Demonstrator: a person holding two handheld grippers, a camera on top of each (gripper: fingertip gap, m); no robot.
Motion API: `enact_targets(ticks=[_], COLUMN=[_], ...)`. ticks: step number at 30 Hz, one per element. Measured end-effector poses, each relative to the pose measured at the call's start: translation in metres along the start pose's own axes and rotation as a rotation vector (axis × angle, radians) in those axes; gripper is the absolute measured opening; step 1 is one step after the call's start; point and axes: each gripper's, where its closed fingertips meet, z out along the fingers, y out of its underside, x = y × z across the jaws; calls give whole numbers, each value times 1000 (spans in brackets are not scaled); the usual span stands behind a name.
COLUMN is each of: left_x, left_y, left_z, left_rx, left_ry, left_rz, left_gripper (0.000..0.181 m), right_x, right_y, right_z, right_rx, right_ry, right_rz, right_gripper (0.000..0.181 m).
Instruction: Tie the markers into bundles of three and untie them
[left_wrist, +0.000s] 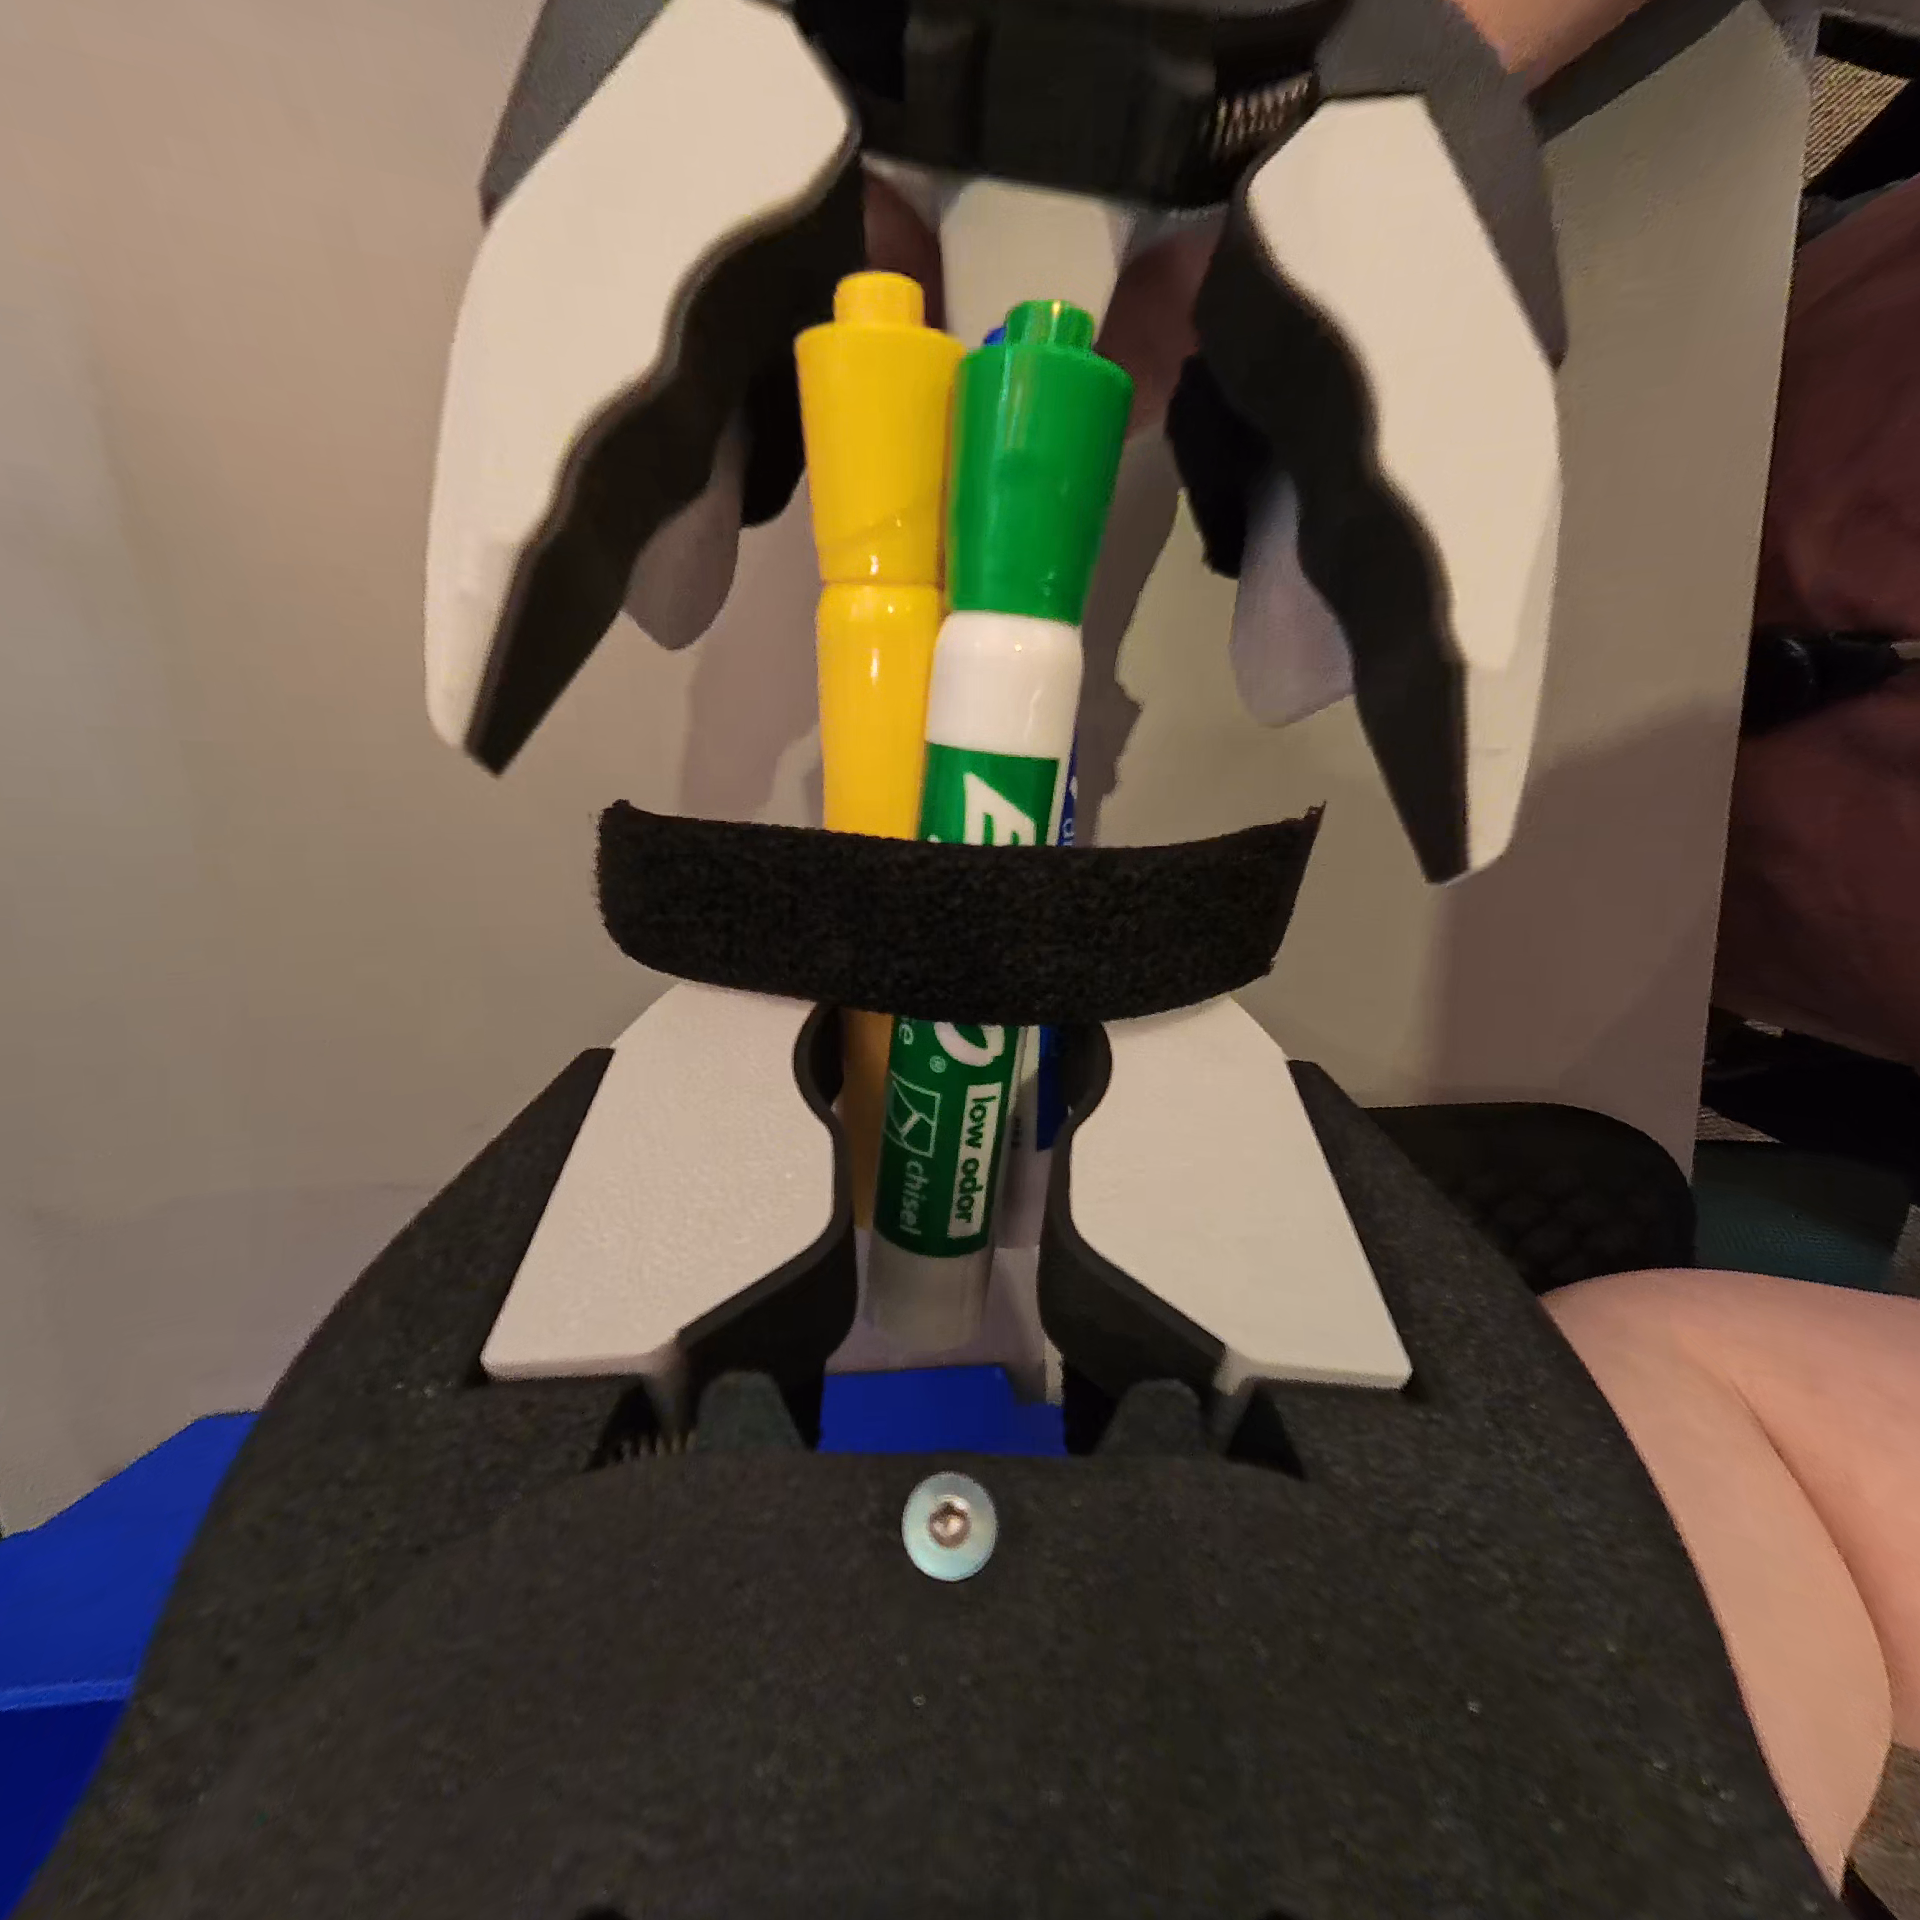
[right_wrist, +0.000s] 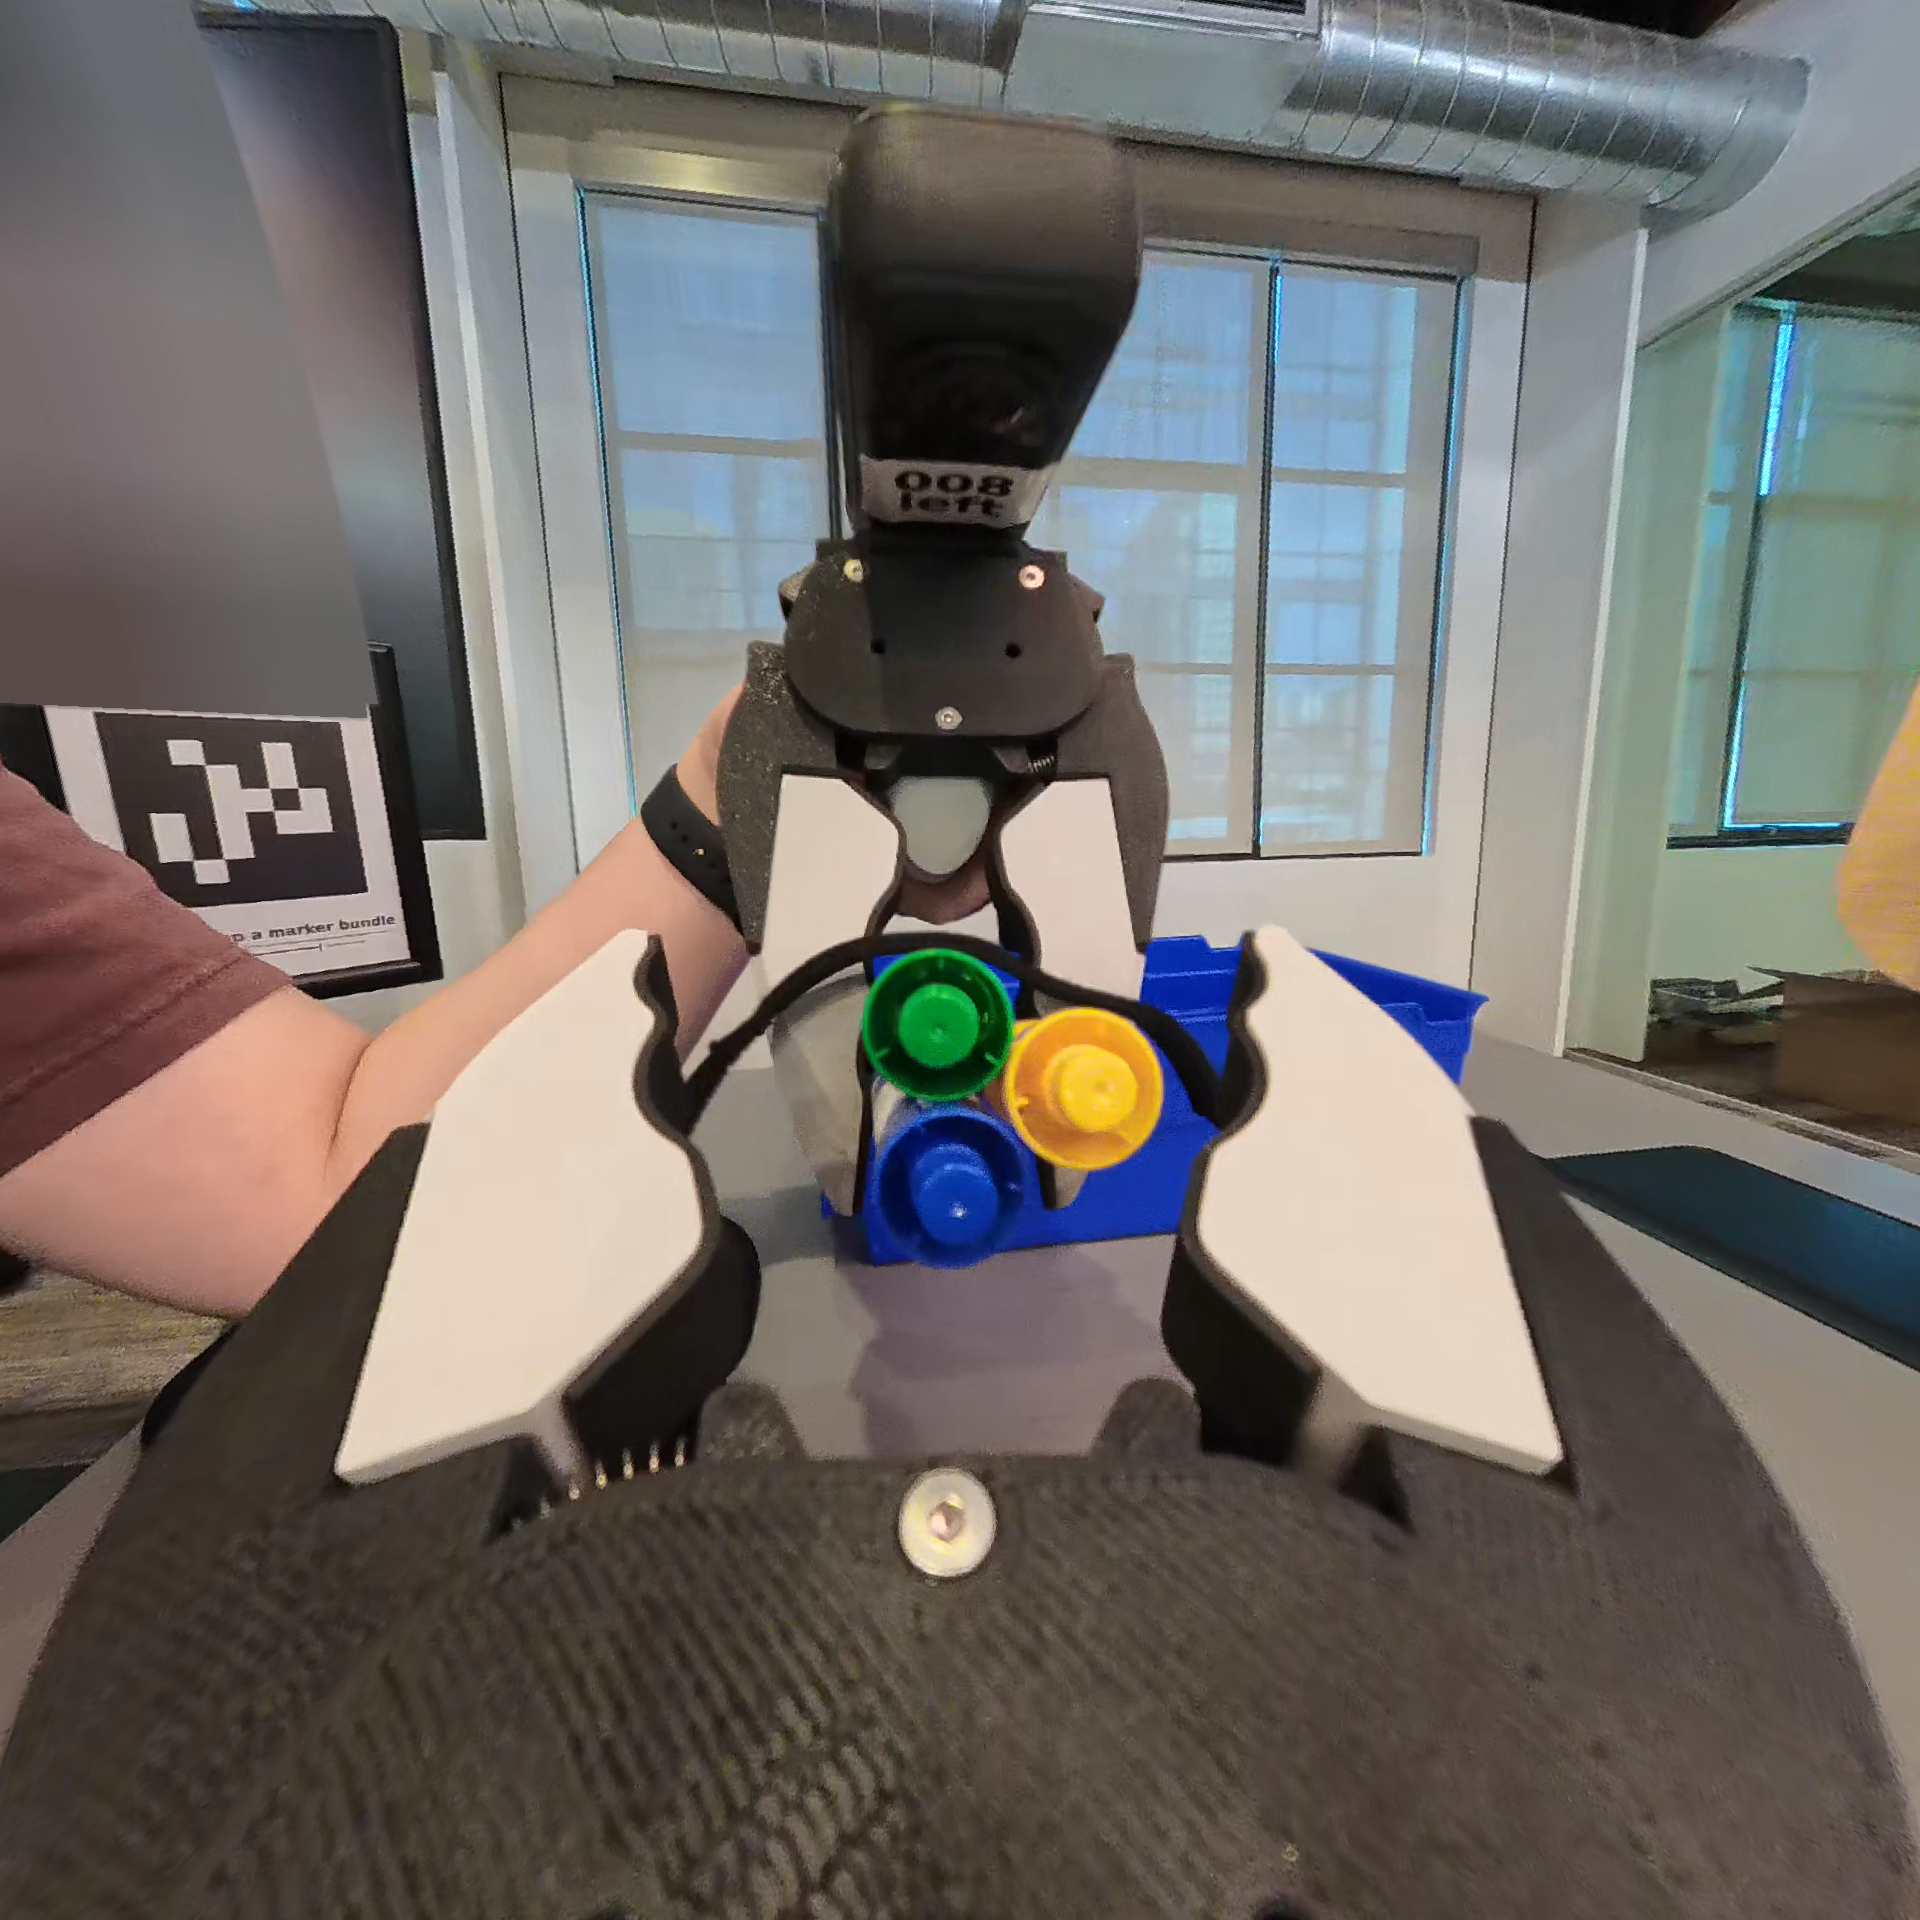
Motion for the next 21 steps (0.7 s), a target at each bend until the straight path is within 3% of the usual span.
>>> enact_targets(ticks=[16,21], left_x=[6,5], left_y=[-3,6], left_z=[0,5], left_rx=[0,-55], left_ry=[19,13], left_rz=[13,1], left_gripper=[38,38], right_x=[-3,-3], right_y=[9,15], right_z=[3,-3], right_rx=[-50,-55], right_ry=[-39,-44], right_rz=[-29,-33], right_gripper=[85,83])
